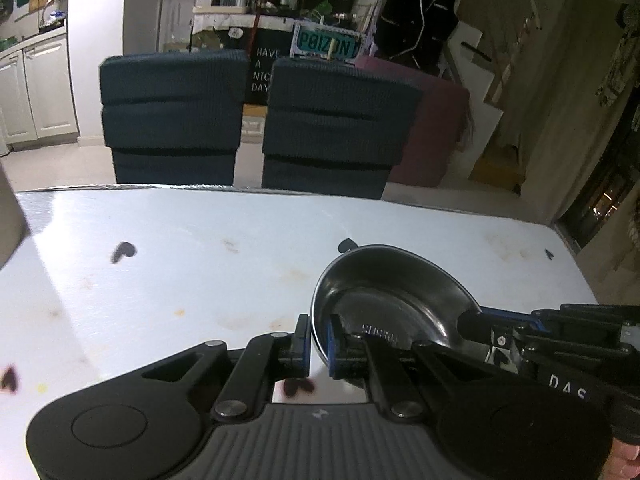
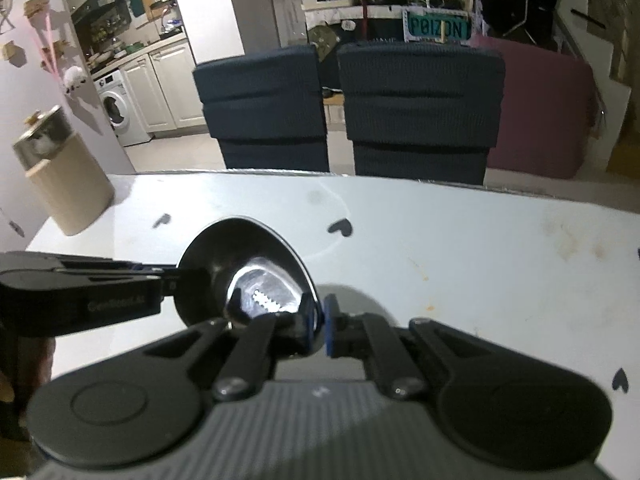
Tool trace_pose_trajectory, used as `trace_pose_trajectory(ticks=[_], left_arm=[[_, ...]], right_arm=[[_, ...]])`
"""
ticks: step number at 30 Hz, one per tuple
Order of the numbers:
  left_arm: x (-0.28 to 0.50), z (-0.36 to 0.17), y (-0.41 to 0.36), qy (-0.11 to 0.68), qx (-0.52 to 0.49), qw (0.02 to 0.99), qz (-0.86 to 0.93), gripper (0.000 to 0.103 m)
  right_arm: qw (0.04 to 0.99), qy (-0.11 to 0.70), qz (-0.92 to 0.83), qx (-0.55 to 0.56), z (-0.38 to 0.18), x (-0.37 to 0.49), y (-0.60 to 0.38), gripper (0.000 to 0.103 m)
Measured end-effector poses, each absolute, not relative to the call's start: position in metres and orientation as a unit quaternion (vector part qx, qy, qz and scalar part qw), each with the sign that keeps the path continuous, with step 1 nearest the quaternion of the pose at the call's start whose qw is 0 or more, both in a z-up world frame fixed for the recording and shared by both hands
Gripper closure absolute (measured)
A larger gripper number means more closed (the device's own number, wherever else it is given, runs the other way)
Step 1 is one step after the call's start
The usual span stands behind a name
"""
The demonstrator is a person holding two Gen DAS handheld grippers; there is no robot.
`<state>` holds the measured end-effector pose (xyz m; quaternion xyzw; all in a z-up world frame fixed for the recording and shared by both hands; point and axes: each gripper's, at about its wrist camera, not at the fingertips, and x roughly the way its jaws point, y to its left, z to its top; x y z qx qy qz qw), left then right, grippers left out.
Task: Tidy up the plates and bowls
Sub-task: 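Lift and carry the steel bowl with the right gripper to the steel tray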
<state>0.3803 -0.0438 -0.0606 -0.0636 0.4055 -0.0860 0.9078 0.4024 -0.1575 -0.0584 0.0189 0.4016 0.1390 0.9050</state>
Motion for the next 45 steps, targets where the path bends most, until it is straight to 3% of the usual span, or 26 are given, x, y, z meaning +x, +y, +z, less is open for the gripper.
trace_pose_trajectory(ticks=[17,45], left_arm=[[0.262,-0.015,0.006,0.378,-0.069,0.921,-0.069,0.095],[0.176,-0.055,0.117,0.422,-0.032,0.906,-0.005,0.097]], right_arm=[[0.912,0.365,0.186,0.036,-0.018,0.297,-0.117,0.097],[0.861,0.437,0.261,-0.014,-0.055,0.234,0.019,0.099]])
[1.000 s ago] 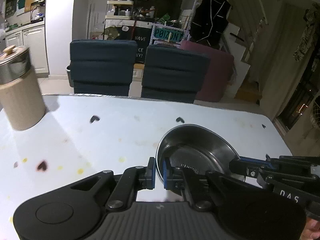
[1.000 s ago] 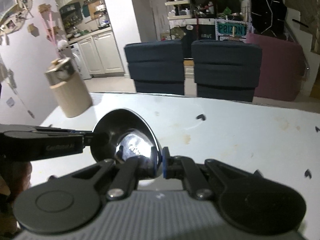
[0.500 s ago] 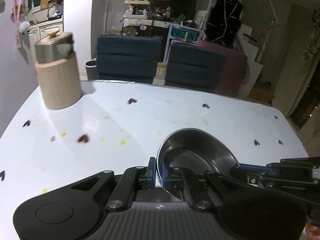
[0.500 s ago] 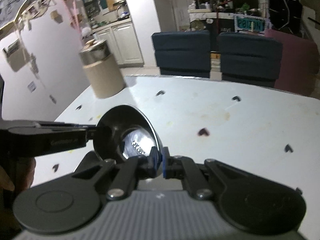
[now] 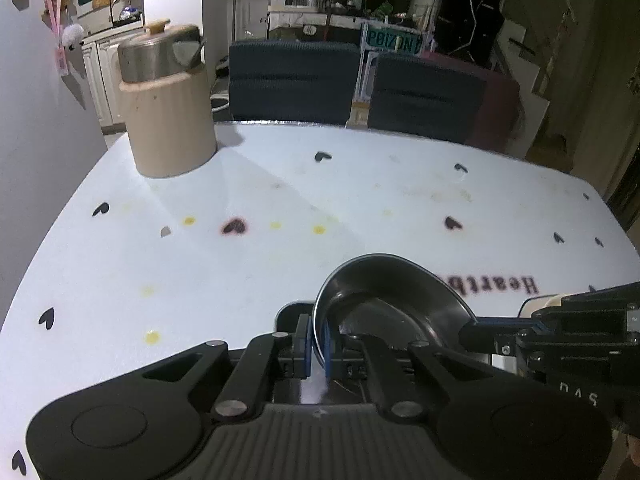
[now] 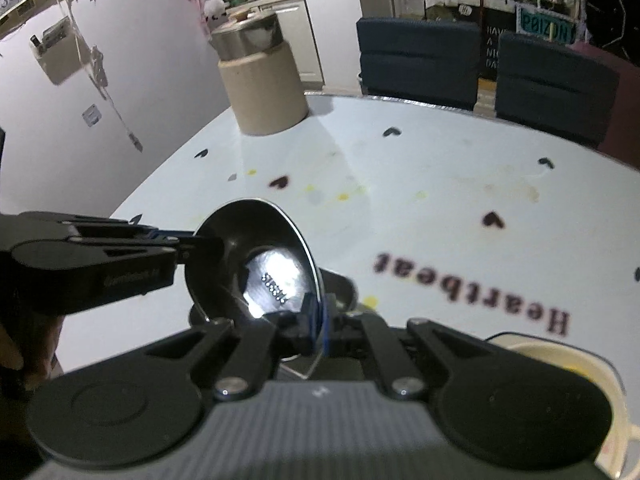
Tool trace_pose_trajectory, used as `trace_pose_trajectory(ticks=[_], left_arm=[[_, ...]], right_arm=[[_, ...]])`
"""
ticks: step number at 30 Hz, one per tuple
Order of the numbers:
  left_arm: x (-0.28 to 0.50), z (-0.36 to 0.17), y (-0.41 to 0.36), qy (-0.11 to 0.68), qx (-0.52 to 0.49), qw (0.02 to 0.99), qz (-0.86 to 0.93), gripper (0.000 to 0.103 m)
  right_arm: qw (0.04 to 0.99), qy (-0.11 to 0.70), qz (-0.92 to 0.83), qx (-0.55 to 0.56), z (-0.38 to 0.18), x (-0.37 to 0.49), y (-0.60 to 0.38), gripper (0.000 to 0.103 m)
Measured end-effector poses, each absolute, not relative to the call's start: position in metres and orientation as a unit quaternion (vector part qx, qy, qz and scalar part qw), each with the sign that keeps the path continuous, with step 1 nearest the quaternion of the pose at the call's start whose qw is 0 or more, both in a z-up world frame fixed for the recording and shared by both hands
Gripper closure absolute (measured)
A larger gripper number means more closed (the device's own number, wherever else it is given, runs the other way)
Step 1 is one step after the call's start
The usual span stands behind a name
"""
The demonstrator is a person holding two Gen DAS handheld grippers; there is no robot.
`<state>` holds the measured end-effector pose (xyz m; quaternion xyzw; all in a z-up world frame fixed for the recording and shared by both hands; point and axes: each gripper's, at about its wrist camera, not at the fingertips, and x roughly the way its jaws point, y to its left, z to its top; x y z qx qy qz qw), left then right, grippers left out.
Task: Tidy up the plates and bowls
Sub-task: 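Lift and carry the steel bowl with the right gripper to the steel tray, then lower the steel bowl into the steel tray and open the right gripper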
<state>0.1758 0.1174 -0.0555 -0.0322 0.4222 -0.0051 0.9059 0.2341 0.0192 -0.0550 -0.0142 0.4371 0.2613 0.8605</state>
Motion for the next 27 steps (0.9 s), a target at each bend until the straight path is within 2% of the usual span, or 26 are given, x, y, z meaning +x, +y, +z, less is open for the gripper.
trace_pose_trajectory(ticks=[27], left_arm=[[0.210,-0.099,0.118,0.488,0.010,0.873,0.006,0.098]], right_arm=[[0.818,0.518,0.249,-0.030,-0.111,0.252,0.053,0.097]])
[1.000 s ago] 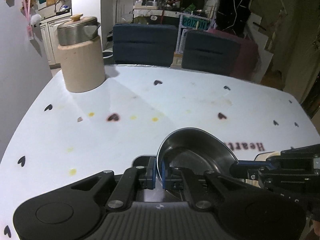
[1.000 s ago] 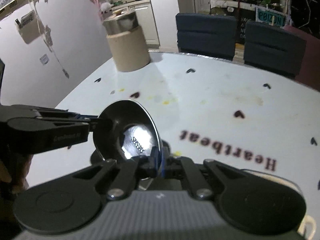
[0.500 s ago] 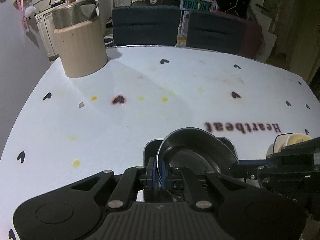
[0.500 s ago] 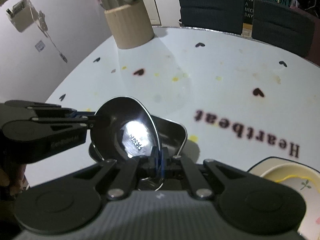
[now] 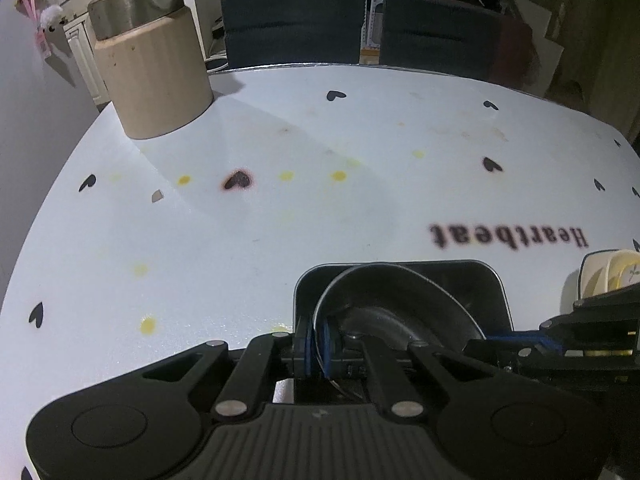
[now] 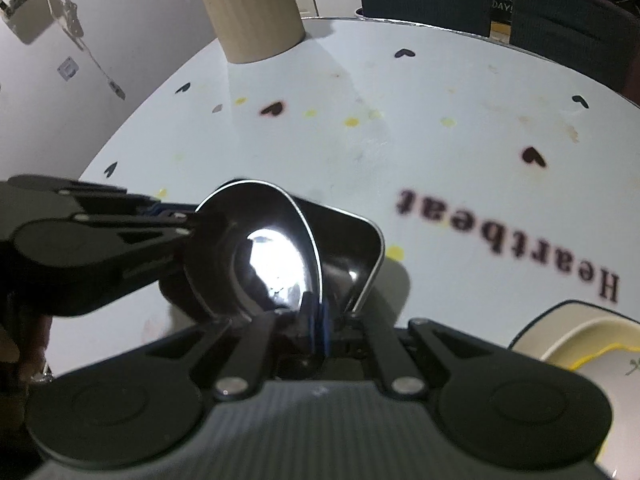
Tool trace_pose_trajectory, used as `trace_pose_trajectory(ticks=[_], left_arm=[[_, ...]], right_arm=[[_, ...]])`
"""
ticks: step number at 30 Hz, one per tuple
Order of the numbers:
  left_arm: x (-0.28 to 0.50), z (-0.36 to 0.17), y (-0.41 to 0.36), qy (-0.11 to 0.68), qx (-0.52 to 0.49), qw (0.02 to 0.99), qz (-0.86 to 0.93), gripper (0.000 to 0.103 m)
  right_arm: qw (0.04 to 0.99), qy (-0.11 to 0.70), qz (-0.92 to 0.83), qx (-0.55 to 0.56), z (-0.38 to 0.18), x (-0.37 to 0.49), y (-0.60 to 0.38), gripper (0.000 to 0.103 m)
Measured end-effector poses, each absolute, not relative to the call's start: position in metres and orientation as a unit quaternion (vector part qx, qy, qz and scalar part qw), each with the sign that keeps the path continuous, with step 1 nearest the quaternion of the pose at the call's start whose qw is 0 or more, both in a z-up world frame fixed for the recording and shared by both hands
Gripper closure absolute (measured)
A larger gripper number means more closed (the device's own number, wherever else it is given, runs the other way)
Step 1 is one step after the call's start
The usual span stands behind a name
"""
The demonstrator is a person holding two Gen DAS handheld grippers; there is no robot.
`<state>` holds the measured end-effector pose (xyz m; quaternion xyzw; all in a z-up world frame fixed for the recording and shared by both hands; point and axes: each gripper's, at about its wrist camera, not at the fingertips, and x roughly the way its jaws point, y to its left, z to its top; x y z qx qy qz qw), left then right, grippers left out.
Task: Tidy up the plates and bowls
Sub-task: 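Lower the steel bowl into the steel tray and open the right gripper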
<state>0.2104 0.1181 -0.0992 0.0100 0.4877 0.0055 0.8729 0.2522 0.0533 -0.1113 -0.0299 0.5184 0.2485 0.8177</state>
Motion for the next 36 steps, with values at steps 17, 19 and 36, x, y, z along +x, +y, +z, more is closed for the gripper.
trace_pose_trajectory(ticks=[17,19,36], left_arm=[[0.216,-0.103,0.122,0.487,-0.005,0.874,0.000,0.093],[0.216,-0.101,0.123,0.482,-0.008,0.876,-0.004,0.093],[0.201,-0.080,0.151,0.465,-0.051,0.884,-0.005,0.079]], right_arm=[[0.810,0.533,0.247,-0.009,-0.110,0.255,0.048,0.094],[0.810,0.532,0.247,-0.005,-0.107,0.256,0.046,0.094],[0.812,0.540,0.190,0.108,-0.094,0.265,-0.003,0.082]])
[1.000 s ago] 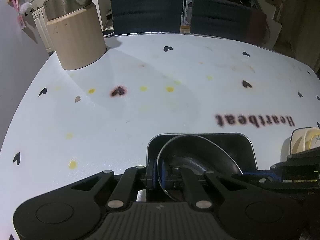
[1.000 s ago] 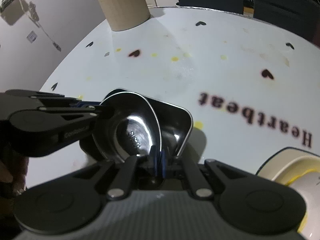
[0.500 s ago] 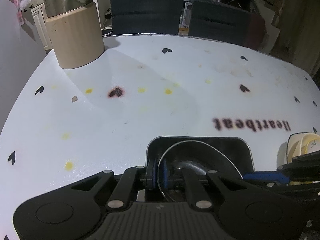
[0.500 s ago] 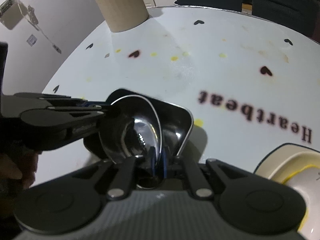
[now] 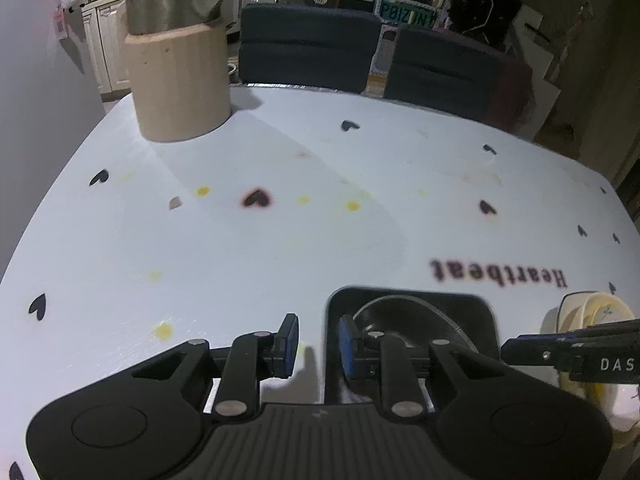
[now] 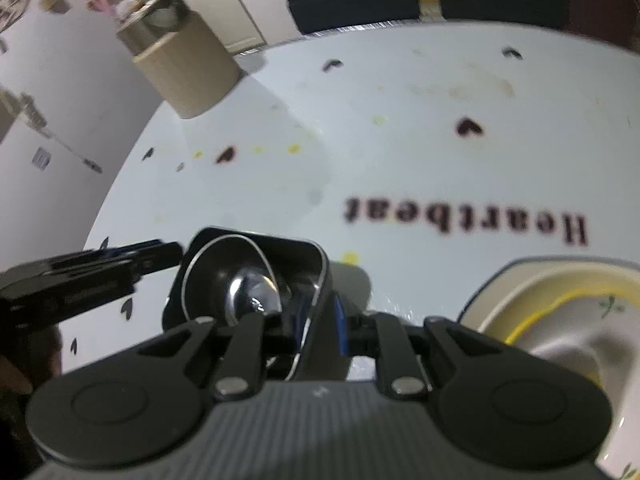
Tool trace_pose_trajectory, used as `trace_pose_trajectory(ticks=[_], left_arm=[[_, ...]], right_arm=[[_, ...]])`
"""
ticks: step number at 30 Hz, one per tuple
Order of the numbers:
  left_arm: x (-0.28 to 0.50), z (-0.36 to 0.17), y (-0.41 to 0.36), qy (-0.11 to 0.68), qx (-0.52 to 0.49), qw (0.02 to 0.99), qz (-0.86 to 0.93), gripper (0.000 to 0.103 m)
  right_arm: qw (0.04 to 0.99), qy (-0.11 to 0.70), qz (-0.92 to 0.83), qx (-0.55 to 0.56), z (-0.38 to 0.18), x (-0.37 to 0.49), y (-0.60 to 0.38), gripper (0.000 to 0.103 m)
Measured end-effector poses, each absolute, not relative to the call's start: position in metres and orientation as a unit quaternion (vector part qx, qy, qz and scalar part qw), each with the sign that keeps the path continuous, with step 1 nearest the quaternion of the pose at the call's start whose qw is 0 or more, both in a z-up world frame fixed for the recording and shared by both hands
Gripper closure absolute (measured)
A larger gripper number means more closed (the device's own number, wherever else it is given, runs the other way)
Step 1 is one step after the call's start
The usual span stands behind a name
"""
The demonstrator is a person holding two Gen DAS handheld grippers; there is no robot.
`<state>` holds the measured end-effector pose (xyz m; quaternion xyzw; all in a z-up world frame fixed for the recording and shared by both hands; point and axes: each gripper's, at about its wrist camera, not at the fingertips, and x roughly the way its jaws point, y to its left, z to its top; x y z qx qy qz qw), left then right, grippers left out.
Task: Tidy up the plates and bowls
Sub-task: 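Lower the steel bowl into the steel tray and open the right gripper, then close both grippers on opposite rims of the steel tray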
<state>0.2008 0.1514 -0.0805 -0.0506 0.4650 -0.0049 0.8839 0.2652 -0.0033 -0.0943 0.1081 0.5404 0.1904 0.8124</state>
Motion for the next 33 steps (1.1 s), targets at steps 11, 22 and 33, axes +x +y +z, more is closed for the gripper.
trace_pose_trajectory(ticks=[11,22,33], left_arm=[[0.196,-0.090,0.160,0.486,-0.044,0.873,-0.026,0.079],[0.202,-0.099,0.157,0.505,-0.038,0.862,-0.039,0.080],[0.212,-0.107,0.161,0.514,-0.050,0.855,-0.054,0.082]], right_arm=[[0.797,0.562,0.202,0.096,-0.112,0.262,0.015,0.088],[0.803,0.553,0.194,0.106,-0.108,0.262,0.011,0.093],[0.802,0.549,0.174,0.155,-0.112,0.257,0.002,0.095]])
